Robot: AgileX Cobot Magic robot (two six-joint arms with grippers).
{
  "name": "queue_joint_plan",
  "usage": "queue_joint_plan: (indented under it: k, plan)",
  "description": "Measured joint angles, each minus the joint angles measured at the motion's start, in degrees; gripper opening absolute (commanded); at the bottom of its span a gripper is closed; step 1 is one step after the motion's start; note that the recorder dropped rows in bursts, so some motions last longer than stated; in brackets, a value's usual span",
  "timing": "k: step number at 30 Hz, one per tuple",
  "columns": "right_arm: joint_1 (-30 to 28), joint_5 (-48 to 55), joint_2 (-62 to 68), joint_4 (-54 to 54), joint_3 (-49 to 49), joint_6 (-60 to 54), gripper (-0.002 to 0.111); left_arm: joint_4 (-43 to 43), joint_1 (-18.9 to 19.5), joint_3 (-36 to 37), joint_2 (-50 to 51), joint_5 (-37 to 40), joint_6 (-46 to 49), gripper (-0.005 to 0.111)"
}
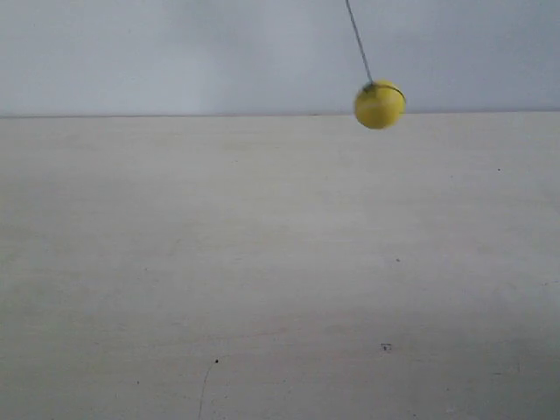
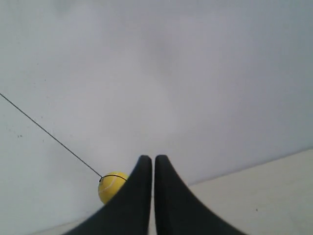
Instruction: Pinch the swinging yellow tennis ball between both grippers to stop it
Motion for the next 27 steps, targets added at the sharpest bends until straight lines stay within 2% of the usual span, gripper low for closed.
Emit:
queue_joint_plan:
  k: [4, 7, 9, 14, 18, 23, 27]
  plan:
    - [0.0, -4.42, 0.44, -0.96, -2.02, 1.86, 0.0, 14.62, 0.0, 0.0, 0.76, -9.27, -7.83, 0.005]
    - [0.0, -8.03, 3.88, -7.31, -4.87, 6.14, 0.0, 27.1, 0.0, -1.42, 3.35, -15.93, -10.0, 0.005]
    - [0.0, -9.73, 6.82, -12.77, -7.46, 10.63, 0.0, 30.94, 0.0, -3.51, 5.59, -17.49, -10.4, 0.005]
    - [0.0, -11.44, 19.71, -31.22, -16.95, 21.91, 0.0, 29.39, 0.0, -10.79, 13.29, -14.76, -8.25, 0.005]
    - [0.0, -7.56, 30.93, -42.91, -24.15, 28.78, 0.0, 25.04, 0.0, -17.03, 20.77, -12.23, -2.75, 0.005]
    - [0.0, -3.67, 42.53, -50.87, -25.66, 31.15, 0.0, 24.11, 0.0, -23.31, 30.43, -8.43, -0.32, 0.005]
    - [0.0, -1.4, 49.18, -56.32, -25.48, 31.27, 0.0, 23.86, 0.0, -25.73, 39.48, -6.09, -0.23, 0.005]
